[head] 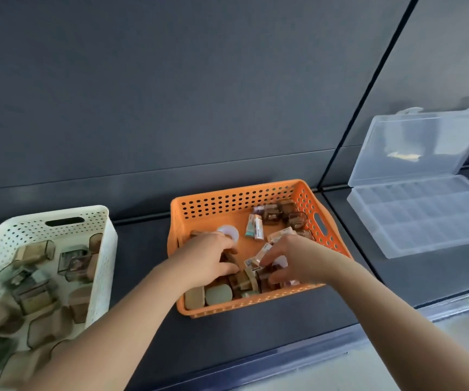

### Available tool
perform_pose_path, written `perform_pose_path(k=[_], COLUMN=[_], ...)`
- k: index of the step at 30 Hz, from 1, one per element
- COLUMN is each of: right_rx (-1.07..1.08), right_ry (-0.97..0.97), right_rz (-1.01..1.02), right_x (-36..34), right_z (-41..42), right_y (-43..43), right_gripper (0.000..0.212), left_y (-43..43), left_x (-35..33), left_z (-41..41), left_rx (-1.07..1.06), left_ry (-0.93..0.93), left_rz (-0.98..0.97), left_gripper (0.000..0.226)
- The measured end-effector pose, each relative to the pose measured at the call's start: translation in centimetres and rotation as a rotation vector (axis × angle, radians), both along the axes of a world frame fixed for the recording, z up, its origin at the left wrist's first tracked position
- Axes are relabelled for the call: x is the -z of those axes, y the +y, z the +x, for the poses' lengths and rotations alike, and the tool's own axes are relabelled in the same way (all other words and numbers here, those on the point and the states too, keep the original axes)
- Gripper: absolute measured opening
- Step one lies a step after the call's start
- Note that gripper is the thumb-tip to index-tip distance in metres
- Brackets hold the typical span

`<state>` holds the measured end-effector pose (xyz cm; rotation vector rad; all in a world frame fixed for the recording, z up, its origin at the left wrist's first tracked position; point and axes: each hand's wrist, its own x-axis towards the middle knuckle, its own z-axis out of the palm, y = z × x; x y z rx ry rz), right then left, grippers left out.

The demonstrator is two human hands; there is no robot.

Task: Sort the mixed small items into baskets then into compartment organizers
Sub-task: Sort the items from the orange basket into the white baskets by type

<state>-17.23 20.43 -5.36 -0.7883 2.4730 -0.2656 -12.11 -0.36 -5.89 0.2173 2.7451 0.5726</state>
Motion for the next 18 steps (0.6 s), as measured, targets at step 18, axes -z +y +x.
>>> perform_pose_path(k=[18], right_rx=[0.257], right_ry=[-0.094], right_rz=[-0.524], right_x=[0.4], right_z=[-1.6], right_y=[1.7], right_gripper=[0.023], left_y=[1.2], left_x=[-0.8], left_z=[-1.0], left_rx=[-0.083], left_ry=[-0.276], left_rz=[0.095], left_gripper=[0.045])
